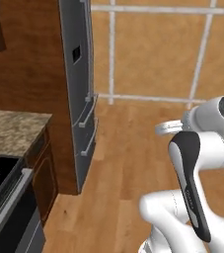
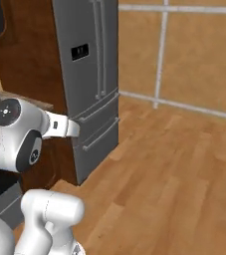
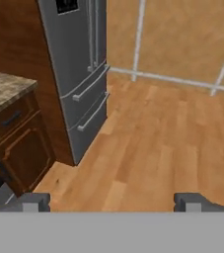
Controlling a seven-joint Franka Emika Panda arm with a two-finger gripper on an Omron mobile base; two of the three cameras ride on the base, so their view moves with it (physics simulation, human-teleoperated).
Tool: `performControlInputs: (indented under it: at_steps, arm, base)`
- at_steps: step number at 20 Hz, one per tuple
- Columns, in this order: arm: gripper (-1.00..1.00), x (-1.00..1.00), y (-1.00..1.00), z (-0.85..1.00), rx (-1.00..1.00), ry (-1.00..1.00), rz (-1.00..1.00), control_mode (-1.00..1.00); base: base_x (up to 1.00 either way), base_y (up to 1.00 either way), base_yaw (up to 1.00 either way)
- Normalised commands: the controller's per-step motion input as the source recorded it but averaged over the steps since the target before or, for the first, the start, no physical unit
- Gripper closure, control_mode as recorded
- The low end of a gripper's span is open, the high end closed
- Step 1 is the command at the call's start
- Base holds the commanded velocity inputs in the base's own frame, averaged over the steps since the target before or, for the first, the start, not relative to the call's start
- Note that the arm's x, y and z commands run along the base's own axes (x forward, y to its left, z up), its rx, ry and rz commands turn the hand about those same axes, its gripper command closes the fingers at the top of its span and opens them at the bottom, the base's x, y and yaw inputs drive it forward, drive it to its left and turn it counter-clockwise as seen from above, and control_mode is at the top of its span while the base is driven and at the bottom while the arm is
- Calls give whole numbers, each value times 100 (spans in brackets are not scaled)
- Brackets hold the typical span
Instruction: Navigate to the fridge.
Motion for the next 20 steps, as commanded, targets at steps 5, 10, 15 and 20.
performControlInputs:
  at_steps: [5,10,15,20]
  arm:
    - [-100,0,0,0,0,0,0,100]
    - [-100,0,0,0,0,0,0,100]
    - [-100,0,0,0,0,0,0,100]
    - [-100,0,0,0,0,0,0,100]
  base:
    - [100,-52,64]
    - [97,-99,49]
    - [85,-100,50]
    - [81,-100,52]
